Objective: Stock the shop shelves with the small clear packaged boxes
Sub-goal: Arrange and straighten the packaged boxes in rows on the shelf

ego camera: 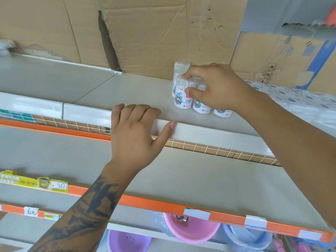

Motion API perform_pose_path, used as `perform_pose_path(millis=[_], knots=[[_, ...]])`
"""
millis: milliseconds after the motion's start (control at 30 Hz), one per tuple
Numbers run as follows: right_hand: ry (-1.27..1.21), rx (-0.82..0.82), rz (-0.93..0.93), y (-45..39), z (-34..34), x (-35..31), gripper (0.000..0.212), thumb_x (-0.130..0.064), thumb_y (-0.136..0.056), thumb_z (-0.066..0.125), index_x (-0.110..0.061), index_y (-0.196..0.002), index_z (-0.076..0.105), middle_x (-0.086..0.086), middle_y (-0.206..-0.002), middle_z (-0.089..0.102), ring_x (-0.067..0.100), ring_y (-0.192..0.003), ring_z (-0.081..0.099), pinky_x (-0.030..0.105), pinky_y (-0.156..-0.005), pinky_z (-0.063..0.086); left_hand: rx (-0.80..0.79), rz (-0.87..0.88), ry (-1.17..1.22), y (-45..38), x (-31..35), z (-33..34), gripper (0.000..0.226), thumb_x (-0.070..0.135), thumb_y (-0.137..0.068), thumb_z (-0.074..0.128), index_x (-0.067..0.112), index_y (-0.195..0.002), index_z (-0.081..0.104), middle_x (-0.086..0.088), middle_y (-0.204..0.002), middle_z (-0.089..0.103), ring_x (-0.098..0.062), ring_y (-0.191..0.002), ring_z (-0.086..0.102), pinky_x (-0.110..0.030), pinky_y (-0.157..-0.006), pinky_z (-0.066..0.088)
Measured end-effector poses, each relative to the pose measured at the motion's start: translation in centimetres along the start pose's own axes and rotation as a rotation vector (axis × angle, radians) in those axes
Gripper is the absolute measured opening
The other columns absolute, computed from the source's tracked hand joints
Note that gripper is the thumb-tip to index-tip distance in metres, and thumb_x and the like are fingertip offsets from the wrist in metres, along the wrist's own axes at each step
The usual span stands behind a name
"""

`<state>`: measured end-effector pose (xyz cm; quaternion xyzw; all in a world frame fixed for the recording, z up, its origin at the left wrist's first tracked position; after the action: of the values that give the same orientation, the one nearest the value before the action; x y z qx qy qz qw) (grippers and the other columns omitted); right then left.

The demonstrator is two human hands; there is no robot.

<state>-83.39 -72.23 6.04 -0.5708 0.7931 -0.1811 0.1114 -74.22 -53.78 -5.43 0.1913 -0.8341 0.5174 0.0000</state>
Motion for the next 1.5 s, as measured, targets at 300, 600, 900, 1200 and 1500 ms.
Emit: perform_pose_path(millis=[300,600,900,1200,1500], knots=[[0.077,-0.009,0.020,0.0,-0.1,0.0,0.040,-0.047,-0.094,0.060,-0.037,-0.132,0.056,-0.008,-0.124,0.067,0.028,-0.119,0.055,0.044,-0.103,0.035,-0.023,-0.003,-0.009,0.0,0.0,0.0,0.051,0.063,-0.100,0.047,0.020,-0.107,0.074,0.003,-0.106,0.071,-0.027,-0.103,0.060,-0.047,-0.107,0.034],[0.029,0.087,-0.002,3.3,-2.2,0.0,0.057,-0.050,-0.089,0.054,-0.036,-0.144,0.049,-0.008,-0.147,0.055,0.029,-0.131,0.050,0.046,-0.108,0.035,-0.162,-0.029,-0.025,-0.6,1.5,-0.7,0.054,0.066,-0.097,0.046,0.024,-0.117,0.072,0.002,-0.120,0.068,-0.029,-0.117,0.059,-0.057,-0.111,0.032],[-0.037,0.256,0.067,15.7,-4.2,7.1,0.053,-0.051,-0.091,0.056,-0.029,-0.139,0.057,-0.003,-0.145,0.055,0.027,-0.132,0.052,0.049,-0.105,0.041,-0.194,0.054,-0.002,-0.4,12.7,0.1,0.050,0.061,-0.098,0.050,0.022,-0.122,0.070,-0.002,-0.126,0.066,-0.032,-0.120,0.059,-0.058,-0.113,0.032],[-0.114,0.150,0.311,26.6,-7.8,20.7,0.060,-0.070,-0.081,0.051,-0.038,-0.130,0.059,-0.012,-0.135,0.061,0.020,-0.124,0.057,0.047,-0.105,0.045,-0.425,-0.012,0.215,-3.2,28.5,5.2,0.052,0.062,-0.087,0.054,0.034,-0.131,0.063,0.008,-0.136,0.060,-0.022,-0.125,0.055,-0.039,-0.109,0.037],[-0.423,0.006,0.318,27.8,-6.6,25.1,0.037,-0.058,-0.079,0.076,-0.033,-0.105,0.071,-0.010,-0.108,0.069,0.005,-0.088,0.060,0.034,-0.091,0.054,-0.766,-0.174,0.303,-4.4,33.9,11.1,0.046,0.061,-0.084,0.066,0.050,-0.129,0.062,0.019,-0.140,0.060,-0.012,-0.127,0.056,-0.035,-0.109,0.044]])
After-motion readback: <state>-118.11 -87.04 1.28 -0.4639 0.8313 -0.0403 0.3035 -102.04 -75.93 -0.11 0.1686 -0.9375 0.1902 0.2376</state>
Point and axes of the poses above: each hand's wrist, its own y-axis away from the middle knuckle, its own z-axis out of the palm, x = y × z, the point moved 5 cm from there along -y, towards the middle knuckle
